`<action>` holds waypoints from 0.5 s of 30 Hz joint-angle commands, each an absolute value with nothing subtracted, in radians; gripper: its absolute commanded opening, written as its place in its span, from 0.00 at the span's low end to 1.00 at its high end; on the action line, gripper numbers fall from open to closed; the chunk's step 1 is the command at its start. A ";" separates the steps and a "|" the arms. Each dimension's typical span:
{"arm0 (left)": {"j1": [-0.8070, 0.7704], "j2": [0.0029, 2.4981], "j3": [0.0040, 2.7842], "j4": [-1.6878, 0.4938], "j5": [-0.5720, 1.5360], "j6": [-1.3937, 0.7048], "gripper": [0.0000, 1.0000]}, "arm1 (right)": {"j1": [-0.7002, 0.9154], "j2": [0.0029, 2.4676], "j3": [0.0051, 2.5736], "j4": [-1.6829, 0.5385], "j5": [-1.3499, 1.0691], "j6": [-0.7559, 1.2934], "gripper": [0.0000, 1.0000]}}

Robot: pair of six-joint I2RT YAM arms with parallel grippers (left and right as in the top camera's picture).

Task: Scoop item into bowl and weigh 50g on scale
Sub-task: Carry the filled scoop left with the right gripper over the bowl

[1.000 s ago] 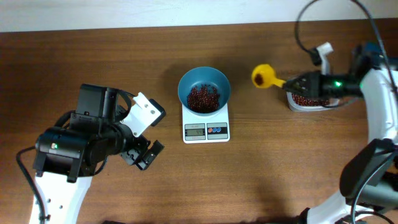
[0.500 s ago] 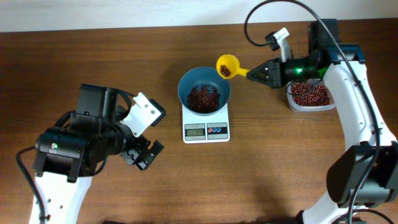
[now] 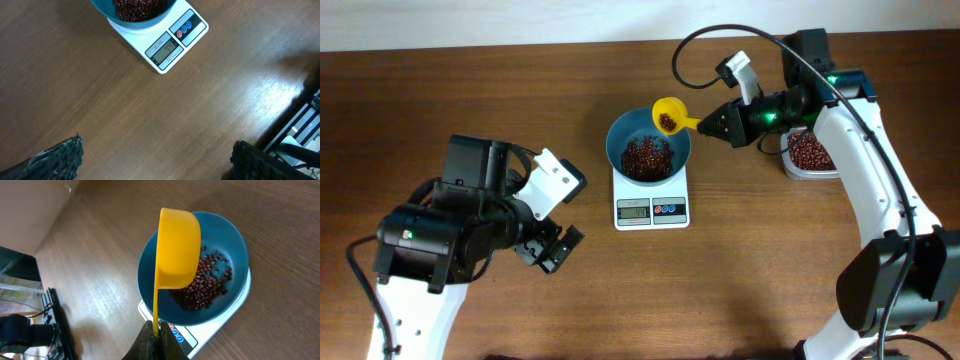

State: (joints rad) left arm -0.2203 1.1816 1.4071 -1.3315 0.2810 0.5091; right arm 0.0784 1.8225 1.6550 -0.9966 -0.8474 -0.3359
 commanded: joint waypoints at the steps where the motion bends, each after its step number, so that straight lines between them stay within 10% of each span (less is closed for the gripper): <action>1: -0.216 1.176 1.422 -1.330 0.293 0.525 0.99 | 0.099 1.824 1.675 -0.991 -0.736 -0.331 0.04; 15: -0.216 1.176 1.422 -1.330 0.292 0.525 0.99 | 0.190 1.824 1.704 -0.982 -0.622 -0.305 0.04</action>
